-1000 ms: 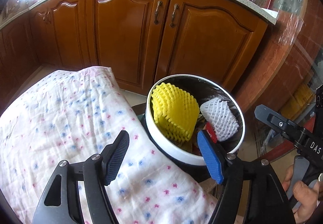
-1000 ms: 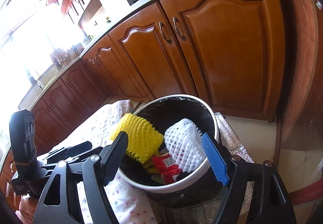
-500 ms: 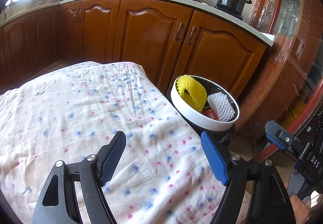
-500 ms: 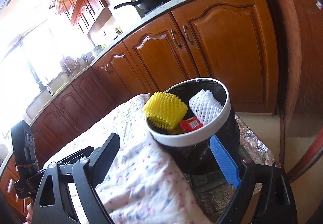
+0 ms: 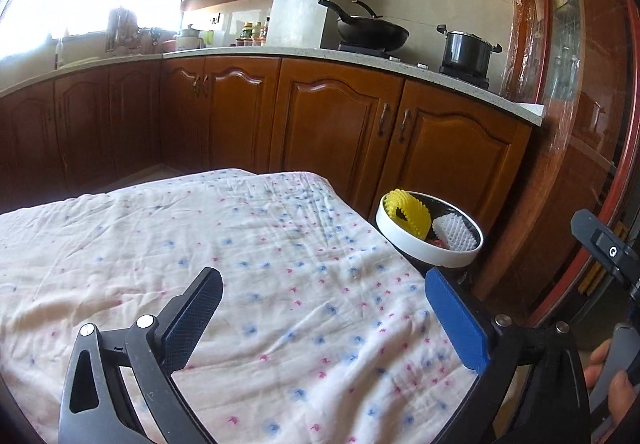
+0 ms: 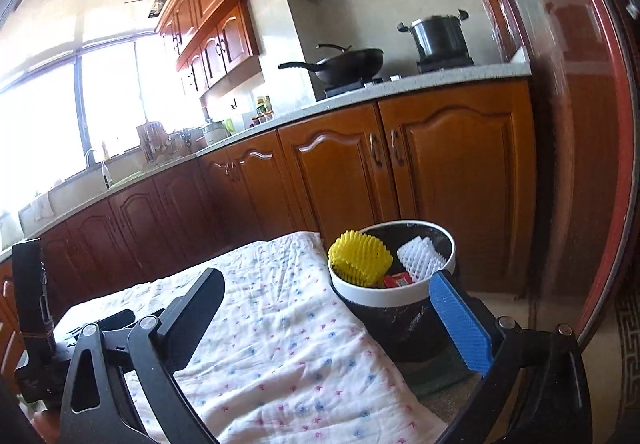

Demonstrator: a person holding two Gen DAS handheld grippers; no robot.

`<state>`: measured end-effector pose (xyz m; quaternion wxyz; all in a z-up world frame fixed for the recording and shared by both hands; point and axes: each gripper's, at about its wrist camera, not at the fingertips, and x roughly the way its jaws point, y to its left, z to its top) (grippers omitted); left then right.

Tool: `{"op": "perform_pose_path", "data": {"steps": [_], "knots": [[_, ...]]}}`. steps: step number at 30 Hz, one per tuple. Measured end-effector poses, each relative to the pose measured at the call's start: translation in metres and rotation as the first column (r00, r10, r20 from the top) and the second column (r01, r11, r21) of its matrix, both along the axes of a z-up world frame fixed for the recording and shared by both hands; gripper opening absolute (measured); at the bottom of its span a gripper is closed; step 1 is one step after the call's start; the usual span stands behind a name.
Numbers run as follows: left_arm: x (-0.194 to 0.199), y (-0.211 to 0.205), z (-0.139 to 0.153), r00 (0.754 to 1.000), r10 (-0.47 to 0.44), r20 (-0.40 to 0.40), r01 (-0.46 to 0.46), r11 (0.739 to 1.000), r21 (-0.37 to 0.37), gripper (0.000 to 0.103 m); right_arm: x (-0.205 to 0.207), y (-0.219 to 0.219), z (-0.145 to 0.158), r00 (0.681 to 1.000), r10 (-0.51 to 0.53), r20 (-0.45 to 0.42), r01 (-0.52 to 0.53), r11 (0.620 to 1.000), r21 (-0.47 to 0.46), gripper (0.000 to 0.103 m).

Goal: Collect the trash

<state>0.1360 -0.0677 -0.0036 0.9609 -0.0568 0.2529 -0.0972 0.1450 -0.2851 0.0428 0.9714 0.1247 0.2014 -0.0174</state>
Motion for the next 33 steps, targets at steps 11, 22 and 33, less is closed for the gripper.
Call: {"op": "perform_pose_path", "data": {"steps": [11,22,33], "knots": [[-0.036,-0.003,-0.025,0.998,0.048,0.031,-0.051,0.994,0.099,0.102,-0.025,0.02,-0.03,1.0,0.008,0.017,-0.008,1.0,-0.018,0.103],[-0.046,-0.004,-0.03,0.999,0.024,0.031,-0.028,0.99,0.136,0.102,-0.044,0.023,-0.048,1.0,0.006,-0.006,-0.006,1.0,-0.014,0.103],[-0.048,-0.002,-0.035,0.999,0.003,0.033,-0.008,0.989,0.147,0.102,-0.05,0.019,-0.05,1.0,-0.001,-0.008,0.001,1.0,0.012,0.103]]}}
